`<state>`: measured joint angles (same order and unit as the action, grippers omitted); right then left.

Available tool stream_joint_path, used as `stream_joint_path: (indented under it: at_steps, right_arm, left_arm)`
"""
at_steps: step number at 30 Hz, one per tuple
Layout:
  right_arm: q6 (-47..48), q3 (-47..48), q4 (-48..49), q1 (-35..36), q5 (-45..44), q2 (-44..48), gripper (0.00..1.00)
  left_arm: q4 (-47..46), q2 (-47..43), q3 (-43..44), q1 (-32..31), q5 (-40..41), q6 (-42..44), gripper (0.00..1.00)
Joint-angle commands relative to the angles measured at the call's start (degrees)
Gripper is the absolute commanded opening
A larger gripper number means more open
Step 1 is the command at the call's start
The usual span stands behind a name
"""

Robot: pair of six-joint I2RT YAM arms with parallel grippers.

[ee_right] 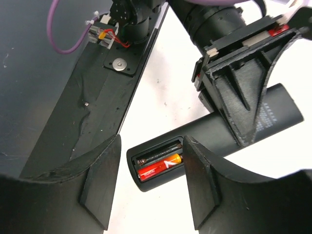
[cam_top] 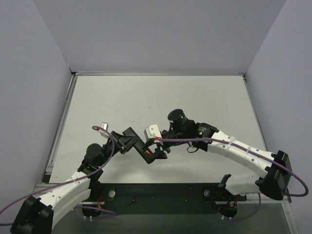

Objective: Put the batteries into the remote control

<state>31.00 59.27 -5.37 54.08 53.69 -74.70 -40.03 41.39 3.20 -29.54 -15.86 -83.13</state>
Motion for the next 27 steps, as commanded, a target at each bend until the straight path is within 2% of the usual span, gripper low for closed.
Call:
stream_joint_path:
  at_steps: [1,11,18,27]
  right_arm:
    - [1.5,0.7,-0.8,0.4,-3.4,5.3,0.48]
    - [5.6,-0.5,-11.6,3.1,-13.3,7.8,0.38]
    - [6.9,-0.1,-13.0,5.5,-16.5,5.8,0.33]
    - [8.1,1.5,-13.2,6.9,-16.2,3.9,0.29]
  left_arm:
    - [-2.7,-1.0,-0.4,-0.2,0.5,0.4,0.00]
    - [-2.8,-1.5,-0.4,-0.1,-1.6,-0.3,0.00]
    - [-2.9,-1.1,0.4,-0.2,-2.8,-0.3,0.00]
    - [-3.2,-0.5,0.6,-0.2,-3.2,-0.3,0.00]
